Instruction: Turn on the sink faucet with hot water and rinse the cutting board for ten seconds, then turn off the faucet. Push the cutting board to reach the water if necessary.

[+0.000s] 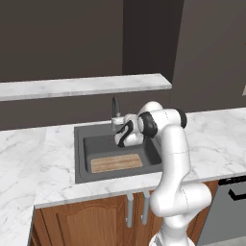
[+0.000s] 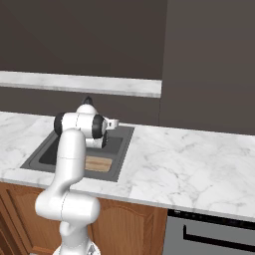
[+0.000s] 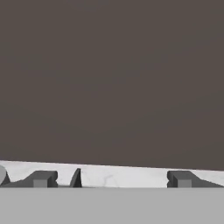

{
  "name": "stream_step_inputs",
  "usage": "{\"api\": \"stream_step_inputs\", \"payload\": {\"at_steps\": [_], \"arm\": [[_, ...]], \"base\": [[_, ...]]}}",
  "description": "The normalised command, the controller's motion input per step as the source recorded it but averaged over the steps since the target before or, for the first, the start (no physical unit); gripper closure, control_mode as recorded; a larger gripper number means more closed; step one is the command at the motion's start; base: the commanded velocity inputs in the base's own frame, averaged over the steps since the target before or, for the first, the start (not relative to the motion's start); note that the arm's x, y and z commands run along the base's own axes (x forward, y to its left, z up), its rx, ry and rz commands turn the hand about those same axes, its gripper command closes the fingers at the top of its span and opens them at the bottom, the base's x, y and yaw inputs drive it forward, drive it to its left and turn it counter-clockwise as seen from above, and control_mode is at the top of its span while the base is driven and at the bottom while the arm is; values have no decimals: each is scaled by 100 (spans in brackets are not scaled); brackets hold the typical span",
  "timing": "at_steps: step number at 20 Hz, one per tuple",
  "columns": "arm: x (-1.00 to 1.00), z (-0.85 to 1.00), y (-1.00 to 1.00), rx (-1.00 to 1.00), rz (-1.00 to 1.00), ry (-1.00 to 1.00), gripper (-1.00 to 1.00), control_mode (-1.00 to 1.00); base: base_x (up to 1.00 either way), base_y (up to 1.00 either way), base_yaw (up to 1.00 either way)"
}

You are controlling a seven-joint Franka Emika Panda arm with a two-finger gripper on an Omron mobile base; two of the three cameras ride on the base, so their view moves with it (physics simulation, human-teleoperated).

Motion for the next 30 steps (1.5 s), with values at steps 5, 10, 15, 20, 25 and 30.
{"api": "stream_step_inputs", "payload": {"at_steps": [5,10,15,20,25,30], "arm": [[0,0,-15,3,0,0,-100,-100],[0,0,-14,3,0,0,-100,-100],[0,0,-8,2,0,0,-100,-100],[0,0,-7,1,0,0,-100,-100],[0,0,-13,1,0,0,-100,-100],[0,0,-18,1,0,0,-100,-100]], "base": [[0,0,0],[0,0,0],[0,0,0],[0,0,0],[0,0,0],[0,0,0]]}}
